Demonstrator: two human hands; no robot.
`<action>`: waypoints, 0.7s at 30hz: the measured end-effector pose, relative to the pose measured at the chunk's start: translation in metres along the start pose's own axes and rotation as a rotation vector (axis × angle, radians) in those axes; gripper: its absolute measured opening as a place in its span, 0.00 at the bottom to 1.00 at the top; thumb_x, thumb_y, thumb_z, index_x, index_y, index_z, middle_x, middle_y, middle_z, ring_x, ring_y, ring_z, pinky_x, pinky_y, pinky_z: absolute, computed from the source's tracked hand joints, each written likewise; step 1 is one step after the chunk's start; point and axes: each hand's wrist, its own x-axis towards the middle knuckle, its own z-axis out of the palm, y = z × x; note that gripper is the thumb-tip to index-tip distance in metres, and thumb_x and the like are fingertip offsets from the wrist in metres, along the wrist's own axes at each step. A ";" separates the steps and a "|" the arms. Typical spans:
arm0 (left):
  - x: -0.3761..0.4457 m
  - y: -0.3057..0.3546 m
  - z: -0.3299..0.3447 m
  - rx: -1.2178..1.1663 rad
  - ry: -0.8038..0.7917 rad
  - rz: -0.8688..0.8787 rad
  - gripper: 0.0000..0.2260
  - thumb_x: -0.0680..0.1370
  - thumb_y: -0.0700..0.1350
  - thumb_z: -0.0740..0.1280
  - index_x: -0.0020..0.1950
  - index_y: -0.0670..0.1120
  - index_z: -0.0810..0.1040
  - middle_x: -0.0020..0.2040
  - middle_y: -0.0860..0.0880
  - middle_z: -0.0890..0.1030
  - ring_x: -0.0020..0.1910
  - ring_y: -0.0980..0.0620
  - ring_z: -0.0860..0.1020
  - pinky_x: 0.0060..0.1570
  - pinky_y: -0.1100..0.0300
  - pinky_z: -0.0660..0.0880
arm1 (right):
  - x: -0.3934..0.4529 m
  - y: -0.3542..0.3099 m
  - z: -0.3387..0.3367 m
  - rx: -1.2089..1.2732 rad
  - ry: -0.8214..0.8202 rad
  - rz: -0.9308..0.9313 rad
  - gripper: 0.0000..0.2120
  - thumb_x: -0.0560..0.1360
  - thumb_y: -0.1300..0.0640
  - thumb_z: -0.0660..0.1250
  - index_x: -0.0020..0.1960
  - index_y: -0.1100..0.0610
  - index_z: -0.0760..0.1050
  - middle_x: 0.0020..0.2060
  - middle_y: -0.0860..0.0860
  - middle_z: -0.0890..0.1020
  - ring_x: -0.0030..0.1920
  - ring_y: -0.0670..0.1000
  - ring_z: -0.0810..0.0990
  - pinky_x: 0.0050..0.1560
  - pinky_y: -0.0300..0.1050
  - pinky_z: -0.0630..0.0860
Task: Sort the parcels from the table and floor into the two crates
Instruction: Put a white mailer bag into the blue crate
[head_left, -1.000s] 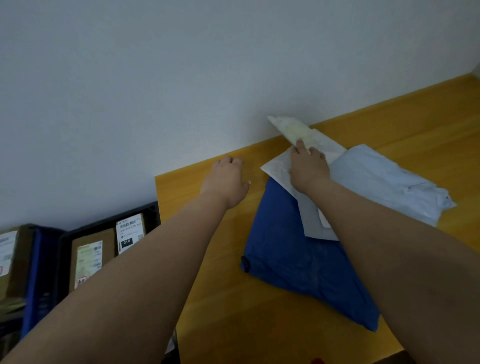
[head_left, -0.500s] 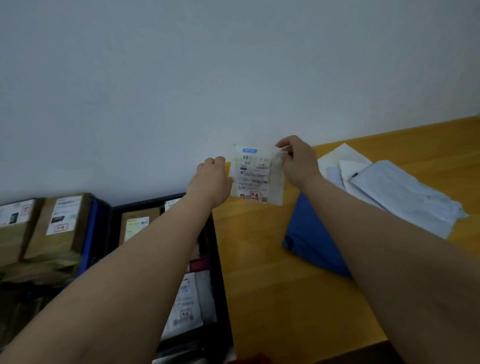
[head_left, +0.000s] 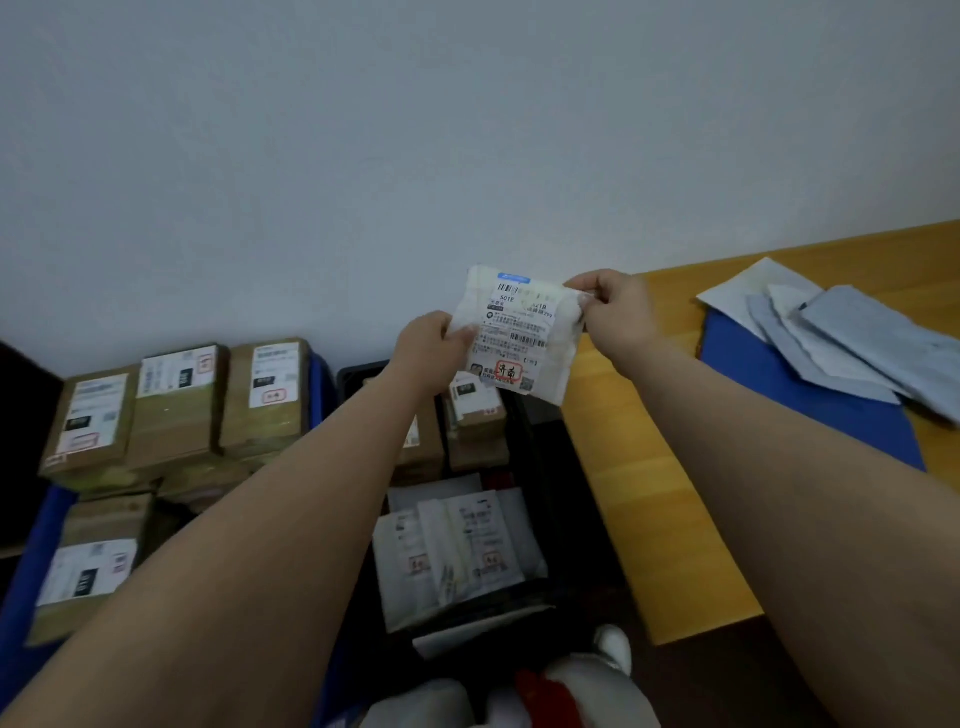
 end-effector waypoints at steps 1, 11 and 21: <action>-0.005 -0.005 -0.008 -0.047 0.011 0.007 0.14 0.82 0.49 0.61 0.55 0.38 0.76 0.52 0.42 0.81 0.51 0.42 0.79 0.53 0.45 0.78 | -0.008 -0.003 0.008 0.019 0.004 0.026 0.10 0.79 0.67 0.58 0.45 0.59 0.76 0.46 0.59 0.81 0.48 0.56 0.79 0.54 0.56 0.79; -0.044 -0.020 -0.040 -0.281 0.159 0.053 0.13 0.81 0.48 0.63 0.57 0.38 0.76 0.53 0.42 0.82 0.52 0.45 0.81 0.51 0.43 0.79 | -0.053 -0.026 0.043 0.259 -0.106 0.113 0.15 0.77 0.53 0.69 0.58 0.60 0.70 0.43 0.52 0.83 0.42 0.48 0.85 0.35 0.41 0.80; -0.067 -0.001 -0.036 -0.333 0.229 0.149 0.12 0.82 0.45 0.62 0.58 0.36 0.74 0.54 0.40 0.81 0.53 0.43 0.80 0.52 0.42 0.78 | -0.068 -0.045 0.026 0.326 -0.075 -0.031 0.08 0.79 0.59 0.66 0.55 0.60 0.69 0.41 0.52 0.82 0.34 0.41 0.84 0.31 0.36 0.77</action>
